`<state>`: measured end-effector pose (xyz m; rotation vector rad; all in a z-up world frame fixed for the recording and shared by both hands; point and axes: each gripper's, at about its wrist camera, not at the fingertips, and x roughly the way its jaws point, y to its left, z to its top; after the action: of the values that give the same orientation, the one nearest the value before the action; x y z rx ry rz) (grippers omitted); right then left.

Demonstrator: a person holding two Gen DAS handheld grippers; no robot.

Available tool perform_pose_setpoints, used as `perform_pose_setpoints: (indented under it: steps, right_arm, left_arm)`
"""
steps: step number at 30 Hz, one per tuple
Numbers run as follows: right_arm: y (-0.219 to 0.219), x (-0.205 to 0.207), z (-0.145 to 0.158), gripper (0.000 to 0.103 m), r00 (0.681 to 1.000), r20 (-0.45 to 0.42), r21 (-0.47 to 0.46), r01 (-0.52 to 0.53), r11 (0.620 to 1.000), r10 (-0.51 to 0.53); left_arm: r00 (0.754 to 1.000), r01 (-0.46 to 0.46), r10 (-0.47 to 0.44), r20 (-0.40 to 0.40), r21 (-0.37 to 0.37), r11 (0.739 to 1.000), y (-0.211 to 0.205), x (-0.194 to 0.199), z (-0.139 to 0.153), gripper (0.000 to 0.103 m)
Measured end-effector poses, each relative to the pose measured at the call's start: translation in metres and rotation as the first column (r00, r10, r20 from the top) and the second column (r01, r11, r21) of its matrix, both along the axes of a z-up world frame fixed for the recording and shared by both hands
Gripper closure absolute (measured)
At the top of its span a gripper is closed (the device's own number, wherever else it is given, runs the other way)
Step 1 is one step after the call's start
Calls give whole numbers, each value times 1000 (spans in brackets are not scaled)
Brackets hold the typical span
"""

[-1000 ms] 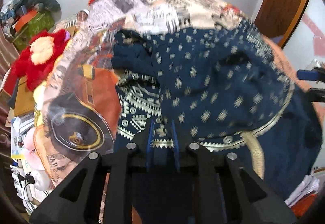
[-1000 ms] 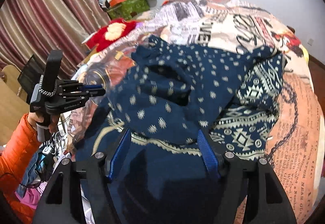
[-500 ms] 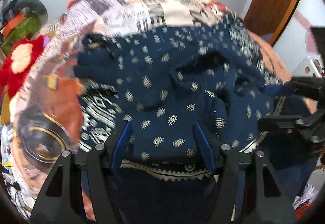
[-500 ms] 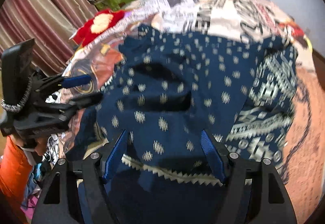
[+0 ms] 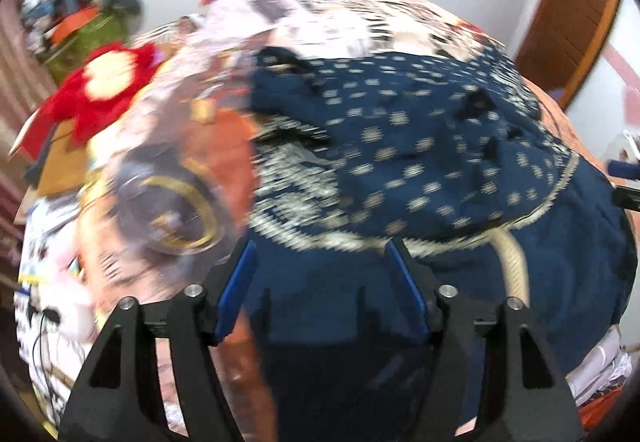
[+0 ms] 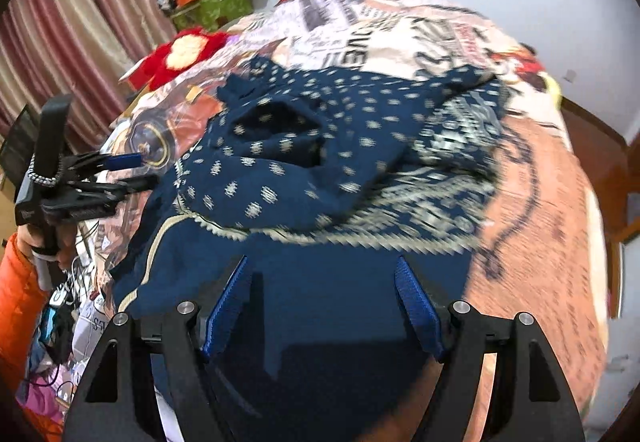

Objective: Fold large clothes

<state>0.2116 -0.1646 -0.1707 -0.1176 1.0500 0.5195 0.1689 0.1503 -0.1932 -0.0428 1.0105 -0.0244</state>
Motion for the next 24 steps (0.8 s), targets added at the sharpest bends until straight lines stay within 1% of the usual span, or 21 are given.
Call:
perform_pose_setpoints:
  steps: [2, 5, 6, 8, 11, 13, 16, 17, 18, 19, 20, 21, 22, 23, 24]
  right_arm:
    - [-14, -10, 5, 28, 999, 9, 3, 44, 999, -44]
    - [-34, -28, 10, 28, 995, 5, 33, 101, 994, -101]
    - [-38, -33, 10, 28, 993, -2, 46, 115, 992, -115]
    - [-44, -44, 8, 28, 990, -20, 81, 143, 986, -142]
    - [-48, -57, 1, 28, 983, -47, 108, 184, 977, -180]
    - [-48, -64, -6, 28, 978, -73, 123, 204, 971, -196]
    - [-44, -72, -8, 28, 978, -65, 133, 203, 970, -196]
    - [-43, -73, -8, 29, 979, -69, 142, 198, 970, -189]
    - [-42, -74, -8, 31, 980, -75, 157, 192, 969, -182]
    - [-40, -74, -9, 35, 981, -88, 175, 184, 967, -170]
    - [-38, -73, -11, 38, 981, -93, 175, 182, 968, -168]
    - [-36, -73, -11, 39, 981, -90, 171, 183, 968, -170]
    - [-35, -72, -12, 42, 982, -84, 170, 184, 968, -172]
    - [-34, -72, -13, 47, 982, -80, 168, 185, 968, -173]
    - [-33, -72, -13, 51, 982, -76, 168, 185, 968, -174]
  left_arm:
    - [998, -59, 58, -17, -22, 998, 22, -13, -6, 31]
    - [990, -126, 120, -78, -70, 990, 47, -24, -24, 31]
    - [985, -148, 139, -101, -91, 985, 54, -28, -32, 31]
    - [974, -191, 168, -151, -156, 969, 66, -39, -51, 31]
    - [964, -214, 163, -211, -248, 945, 68, -49, -76, 31]
    - [959, -216, 152, -239, -266, 939, 64, -54, -89, 31]
    - [950, -211, 119, -288, -312, 926, 54, -57, -111, 31]
    - [950, -210, 114, -292, -324, 922, 51, -58, -117, 31]
    - [953, -211, 120, -278, -326, 921, 50, -59, -119, 30]
    - [954, -210, 119, -273, -334, 919, 49, -58, -120, 30]
    - [955, -211, 117, -274, -345, 915, 49, -58, -119, 31]
    - [954, -215, 113, -277, -373, 903, 50, -57, -120, 31]
    - [955, -215, 102, -278, -411, 886, 51, -56, -120, 38]
    - [955, -214, 95, -280, -434, 875, 49, -55, -120, 45]
    - [955, -212, 92, -281, -438, 874, 47, -54, -119, 49]
